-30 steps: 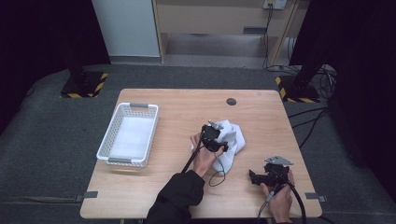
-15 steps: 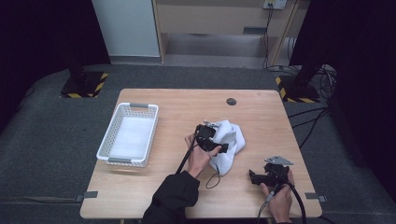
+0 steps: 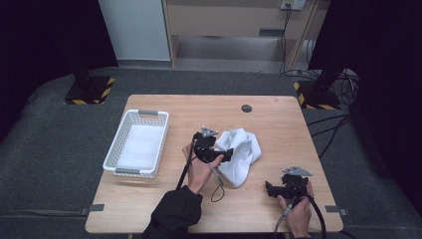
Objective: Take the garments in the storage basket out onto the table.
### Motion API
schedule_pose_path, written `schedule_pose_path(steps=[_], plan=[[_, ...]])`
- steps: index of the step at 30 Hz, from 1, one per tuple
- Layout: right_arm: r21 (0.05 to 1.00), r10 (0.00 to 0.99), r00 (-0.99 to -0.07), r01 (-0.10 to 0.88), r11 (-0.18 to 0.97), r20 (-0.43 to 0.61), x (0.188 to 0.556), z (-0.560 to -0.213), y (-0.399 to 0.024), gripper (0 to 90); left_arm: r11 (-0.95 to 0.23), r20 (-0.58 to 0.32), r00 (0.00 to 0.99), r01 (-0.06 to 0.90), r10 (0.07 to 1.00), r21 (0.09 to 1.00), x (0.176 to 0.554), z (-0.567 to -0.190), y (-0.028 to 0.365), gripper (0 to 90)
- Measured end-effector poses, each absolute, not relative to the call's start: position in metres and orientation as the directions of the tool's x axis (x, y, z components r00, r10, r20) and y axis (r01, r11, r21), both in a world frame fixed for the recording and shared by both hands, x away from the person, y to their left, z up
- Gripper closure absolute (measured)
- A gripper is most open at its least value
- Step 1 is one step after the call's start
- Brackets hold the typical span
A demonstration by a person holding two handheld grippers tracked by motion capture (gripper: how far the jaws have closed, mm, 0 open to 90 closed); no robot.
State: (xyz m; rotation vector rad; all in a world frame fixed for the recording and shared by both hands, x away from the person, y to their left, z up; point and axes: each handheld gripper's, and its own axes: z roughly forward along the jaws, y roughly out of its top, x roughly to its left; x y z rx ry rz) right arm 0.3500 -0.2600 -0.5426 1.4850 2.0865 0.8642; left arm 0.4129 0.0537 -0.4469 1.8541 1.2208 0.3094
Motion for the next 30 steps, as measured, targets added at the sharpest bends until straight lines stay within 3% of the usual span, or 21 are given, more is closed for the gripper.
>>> schedule_pose_path(steps=[19,30], plan=[[0.703,0.944,-0.330,0.672,0.230,0.007,0.350,-0.543,-0.260,0.7,-0.072,-0.227,0.408,0.599,0.884,0.797,0.394,-0.463,0.111,14.1],[0.704,0.944,-0.330,0.672,0.230,0.007,0.350,-0.543,-0.260,0.7,-0.041,-0.186,0.363,0.536,0.913,0.843,0.373,-0.477,0.137,12.6]])
